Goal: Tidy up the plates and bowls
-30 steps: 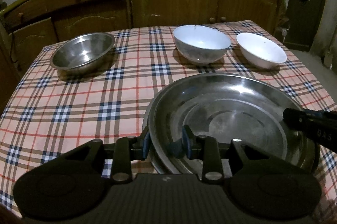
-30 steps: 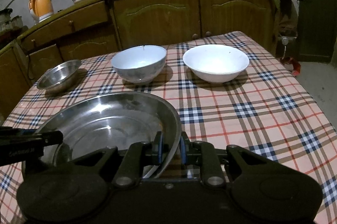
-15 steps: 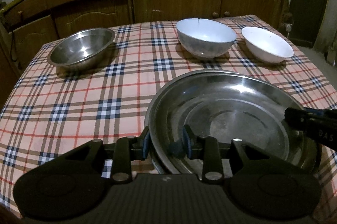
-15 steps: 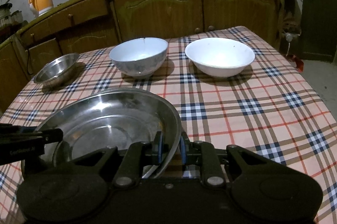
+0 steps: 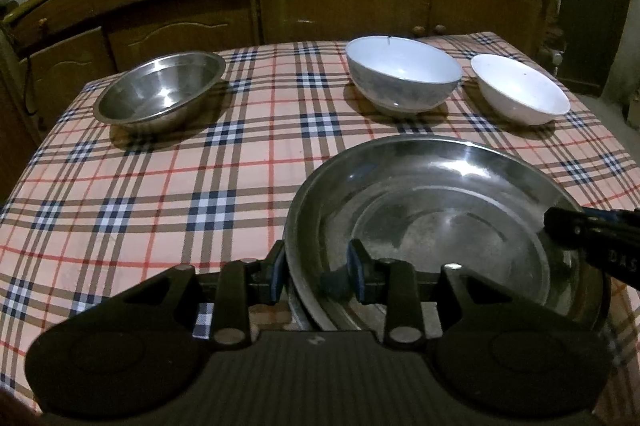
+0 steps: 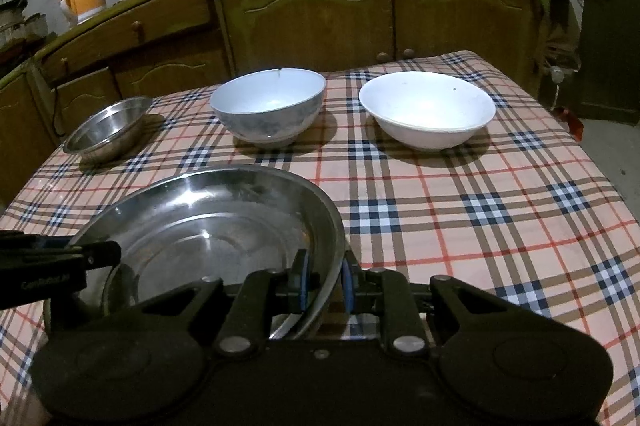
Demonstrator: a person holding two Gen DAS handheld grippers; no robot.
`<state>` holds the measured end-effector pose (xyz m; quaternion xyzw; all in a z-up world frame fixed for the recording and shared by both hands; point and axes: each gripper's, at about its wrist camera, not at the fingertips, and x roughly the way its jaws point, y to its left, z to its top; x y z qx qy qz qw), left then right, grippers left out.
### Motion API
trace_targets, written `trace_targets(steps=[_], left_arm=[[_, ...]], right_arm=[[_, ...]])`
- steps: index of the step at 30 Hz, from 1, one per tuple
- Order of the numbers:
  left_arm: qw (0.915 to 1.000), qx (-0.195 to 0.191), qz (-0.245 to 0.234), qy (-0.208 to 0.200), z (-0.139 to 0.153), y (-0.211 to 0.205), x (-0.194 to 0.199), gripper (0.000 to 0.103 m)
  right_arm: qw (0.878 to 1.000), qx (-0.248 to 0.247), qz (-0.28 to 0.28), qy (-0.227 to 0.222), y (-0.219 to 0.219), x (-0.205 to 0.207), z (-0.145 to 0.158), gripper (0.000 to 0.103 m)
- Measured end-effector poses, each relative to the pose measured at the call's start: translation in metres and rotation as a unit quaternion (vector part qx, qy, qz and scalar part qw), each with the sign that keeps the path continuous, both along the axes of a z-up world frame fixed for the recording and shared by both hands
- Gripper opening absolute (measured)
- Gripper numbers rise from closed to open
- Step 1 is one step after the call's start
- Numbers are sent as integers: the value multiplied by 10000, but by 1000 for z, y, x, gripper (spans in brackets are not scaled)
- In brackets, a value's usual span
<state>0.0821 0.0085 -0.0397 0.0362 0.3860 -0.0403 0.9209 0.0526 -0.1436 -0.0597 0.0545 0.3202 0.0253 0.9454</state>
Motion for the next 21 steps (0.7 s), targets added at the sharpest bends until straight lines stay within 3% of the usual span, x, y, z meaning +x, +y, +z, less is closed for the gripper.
trace_targets(steps=[11, 14, 16, 18, 21], left_arm=[[9999, -110, 92, 85, -3, 7, 1, 37], [9997, -170, 159, 91, -2, 12, -1, 48], [9996, -195, 220, 50, 0, 16, -4, 62], [9994, -217, 284, 6, 3, 20, -7, 70], [9988, -259, 403, 46, 3, 26, -6, 81]], right_arm=[[9999, -90, -15, 97, 0, 0, -5, 25], [9998, -97, -114, 89, -5, -6, -4, 42], [9997, -104, -206, 71, -10, -11, -3, 61], [9995, -50, -309, 14, -16, -18, -1, 69], [9993, 150, -340, 18, -23, -24, 1, 71]])
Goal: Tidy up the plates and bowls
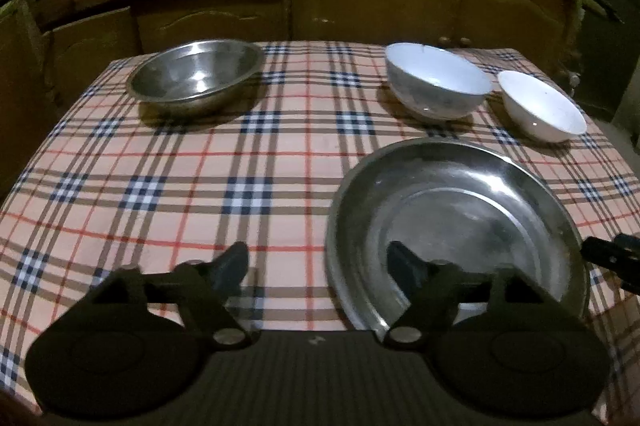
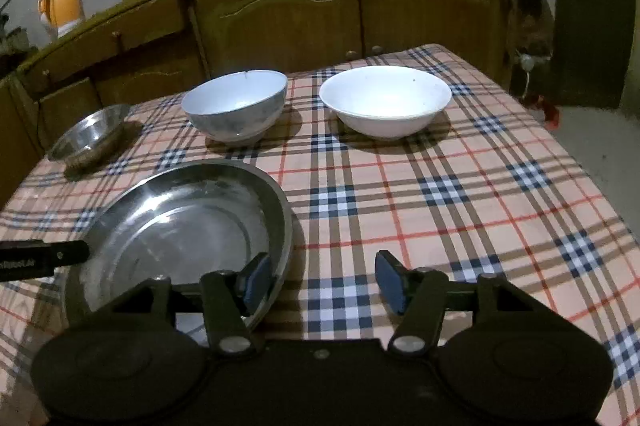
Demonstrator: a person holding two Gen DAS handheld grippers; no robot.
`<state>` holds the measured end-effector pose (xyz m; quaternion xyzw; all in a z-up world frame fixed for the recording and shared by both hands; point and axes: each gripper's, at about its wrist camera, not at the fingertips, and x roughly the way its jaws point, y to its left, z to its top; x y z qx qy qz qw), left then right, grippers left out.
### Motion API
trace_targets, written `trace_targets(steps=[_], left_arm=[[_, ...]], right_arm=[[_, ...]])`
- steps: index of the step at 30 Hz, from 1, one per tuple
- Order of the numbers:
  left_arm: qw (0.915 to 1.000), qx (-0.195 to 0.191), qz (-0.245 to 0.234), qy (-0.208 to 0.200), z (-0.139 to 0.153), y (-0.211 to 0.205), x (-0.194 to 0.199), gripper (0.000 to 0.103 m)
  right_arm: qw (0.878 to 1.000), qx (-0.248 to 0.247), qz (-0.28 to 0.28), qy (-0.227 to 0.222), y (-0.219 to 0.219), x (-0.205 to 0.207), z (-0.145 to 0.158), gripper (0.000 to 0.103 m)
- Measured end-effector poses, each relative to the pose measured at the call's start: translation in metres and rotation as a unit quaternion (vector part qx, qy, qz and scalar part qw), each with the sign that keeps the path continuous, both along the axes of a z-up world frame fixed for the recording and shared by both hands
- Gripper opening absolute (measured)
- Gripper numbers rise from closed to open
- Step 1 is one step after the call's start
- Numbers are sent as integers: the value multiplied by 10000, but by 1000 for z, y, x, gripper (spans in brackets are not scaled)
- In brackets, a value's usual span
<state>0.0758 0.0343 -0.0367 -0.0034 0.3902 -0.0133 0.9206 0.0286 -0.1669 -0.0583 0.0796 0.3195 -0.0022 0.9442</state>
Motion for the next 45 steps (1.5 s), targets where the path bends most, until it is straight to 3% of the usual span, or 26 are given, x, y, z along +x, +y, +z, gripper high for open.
trace_targets(steps=[15, 21, 23, 24, 25, 28, 30, 45], left_arm=[[9994, 49, 42, 349, -17, -3, 24, 80], [9990, -56, -217, 391, -22, -10, 32, 66], [9990, -49, -313, 317, -22, -15, 32, 57], [9988, -84, -397, 291, -22, -18, 31, 45], [9986, -55, -446, 281, -21, -22, 31, 45], [9988, -5, -398, 290, -21, -24, 31, 44], [9987, 14, -378, 330, -19, -25, 30, 44], [9981, -2, -608, 60, 18, -66, 5, 44]], right_arm=[[9978, 503, 330, 289, 4, 23, -15, 73], [9972, 532, 451, 267, 9, 35, -19, 75], [9973, 437, 547, 242, 14, 37, -20, 75], [9970, 418, 621, 215, 17, 38, -20, 64], [9962, 446, 719, 198, 19, 38, -20, 52], [9972, 366, 634, 162, 25, 39, -20, 50], [9977, 350, 557, 157, 22, 38, -20, 38], [9991, 290, 210, -223, -14, -3, 15, 37]])
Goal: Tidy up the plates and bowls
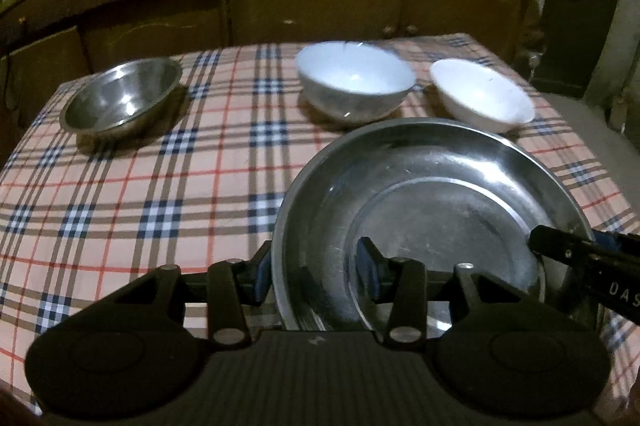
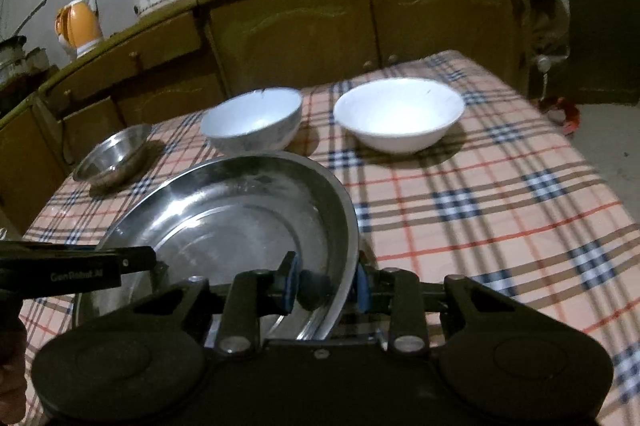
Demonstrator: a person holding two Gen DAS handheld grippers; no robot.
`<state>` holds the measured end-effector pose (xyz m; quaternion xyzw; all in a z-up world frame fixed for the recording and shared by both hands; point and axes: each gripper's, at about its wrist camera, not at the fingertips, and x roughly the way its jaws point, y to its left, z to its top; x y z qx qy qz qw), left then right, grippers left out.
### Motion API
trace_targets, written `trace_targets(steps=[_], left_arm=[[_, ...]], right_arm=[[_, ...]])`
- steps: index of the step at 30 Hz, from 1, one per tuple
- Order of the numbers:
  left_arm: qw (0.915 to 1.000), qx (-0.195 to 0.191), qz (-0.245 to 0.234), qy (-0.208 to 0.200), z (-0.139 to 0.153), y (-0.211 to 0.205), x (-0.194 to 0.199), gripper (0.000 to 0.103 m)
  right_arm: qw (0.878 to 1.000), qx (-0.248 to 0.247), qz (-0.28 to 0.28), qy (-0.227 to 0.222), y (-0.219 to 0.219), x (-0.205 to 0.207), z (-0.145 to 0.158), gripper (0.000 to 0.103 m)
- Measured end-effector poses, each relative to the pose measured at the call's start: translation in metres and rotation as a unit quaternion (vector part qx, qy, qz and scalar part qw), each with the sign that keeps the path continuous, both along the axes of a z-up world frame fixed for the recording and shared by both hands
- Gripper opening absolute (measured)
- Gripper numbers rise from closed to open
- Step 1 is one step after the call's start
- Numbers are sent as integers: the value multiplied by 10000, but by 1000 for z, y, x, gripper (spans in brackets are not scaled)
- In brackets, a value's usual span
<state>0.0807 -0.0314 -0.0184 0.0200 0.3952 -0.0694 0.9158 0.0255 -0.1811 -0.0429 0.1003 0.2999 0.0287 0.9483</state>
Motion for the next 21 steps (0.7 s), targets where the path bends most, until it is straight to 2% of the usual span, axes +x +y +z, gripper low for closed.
trace_targets(steps=[12, 21], left_arm=[[9994, -118, -268, -172, 31, -34, -29, 44], [9988, -185, -416, -189, 44, -55, -39, 44]], right_arm=[[9991, -124, -360, -208, -29, -45, 39, 37], [9978, -176, -613, -153, -48, -68, 58, 37]])
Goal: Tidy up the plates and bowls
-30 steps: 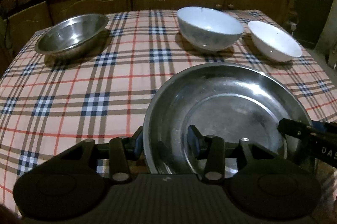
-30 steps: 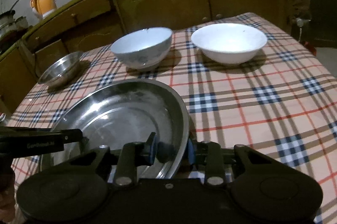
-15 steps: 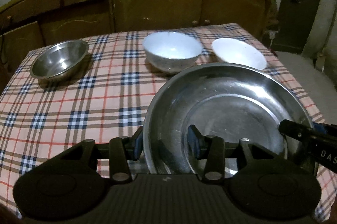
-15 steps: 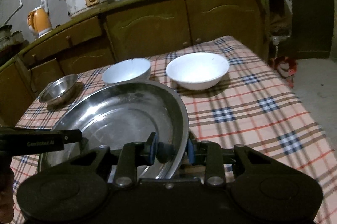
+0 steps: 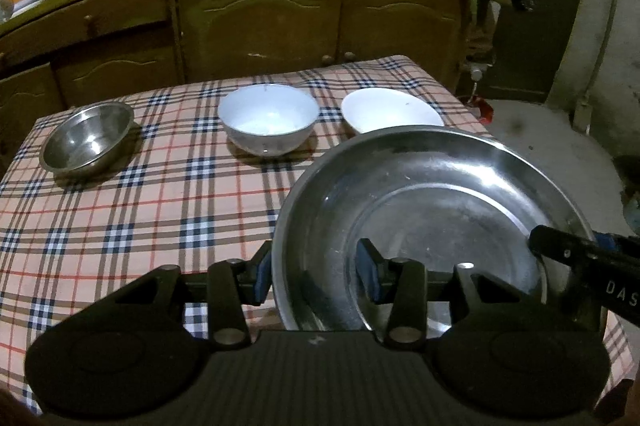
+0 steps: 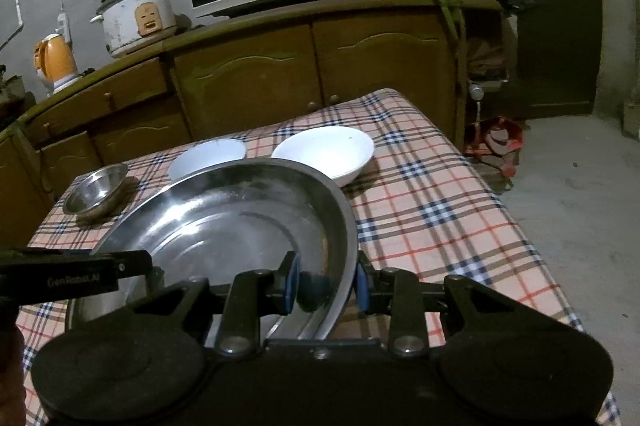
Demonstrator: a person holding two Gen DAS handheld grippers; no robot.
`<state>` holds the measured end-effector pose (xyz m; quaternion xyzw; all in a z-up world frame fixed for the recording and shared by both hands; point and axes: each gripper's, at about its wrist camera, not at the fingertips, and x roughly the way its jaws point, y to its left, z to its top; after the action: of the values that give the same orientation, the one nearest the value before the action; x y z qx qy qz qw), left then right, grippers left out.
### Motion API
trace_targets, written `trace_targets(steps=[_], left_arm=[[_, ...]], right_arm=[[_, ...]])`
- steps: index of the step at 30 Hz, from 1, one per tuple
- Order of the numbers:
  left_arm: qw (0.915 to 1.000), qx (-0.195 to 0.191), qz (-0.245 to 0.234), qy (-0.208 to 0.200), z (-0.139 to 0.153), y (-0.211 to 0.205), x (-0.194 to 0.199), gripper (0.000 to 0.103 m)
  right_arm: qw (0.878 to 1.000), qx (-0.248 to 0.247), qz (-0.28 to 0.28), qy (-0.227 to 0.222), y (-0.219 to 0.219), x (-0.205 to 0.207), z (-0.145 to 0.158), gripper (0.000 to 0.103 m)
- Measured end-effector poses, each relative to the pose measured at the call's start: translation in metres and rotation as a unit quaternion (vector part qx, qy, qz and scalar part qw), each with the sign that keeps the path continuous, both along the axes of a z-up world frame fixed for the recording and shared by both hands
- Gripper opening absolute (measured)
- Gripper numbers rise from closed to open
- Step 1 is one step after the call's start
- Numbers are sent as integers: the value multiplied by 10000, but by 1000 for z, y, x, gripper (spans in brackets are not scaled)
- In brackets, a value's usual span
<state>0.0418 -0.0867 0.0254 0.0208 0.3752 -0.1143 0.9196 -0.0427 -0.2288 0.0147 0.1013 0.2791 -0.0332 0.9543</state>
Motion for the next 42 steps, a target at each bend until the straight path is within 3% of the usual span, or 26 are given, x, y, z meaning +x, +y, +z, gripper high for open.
trace_targets(steps=[8, 27, 42], left_arm=[[9999, -12, -98, -86, 8, -6, -8, 44], [9993, 250, 153, -220, 9, 16, -11, 44], [9993, 226, 137, -280, 10, 22, -13, 44]], right_arm=[[9999, -101, -46, 57, -7, -9, 11, 37], [9998, 5, 202, -41, 21, -5, 1, 37], [9997, -38, 210, -105, 24, -3, 3, 37]])
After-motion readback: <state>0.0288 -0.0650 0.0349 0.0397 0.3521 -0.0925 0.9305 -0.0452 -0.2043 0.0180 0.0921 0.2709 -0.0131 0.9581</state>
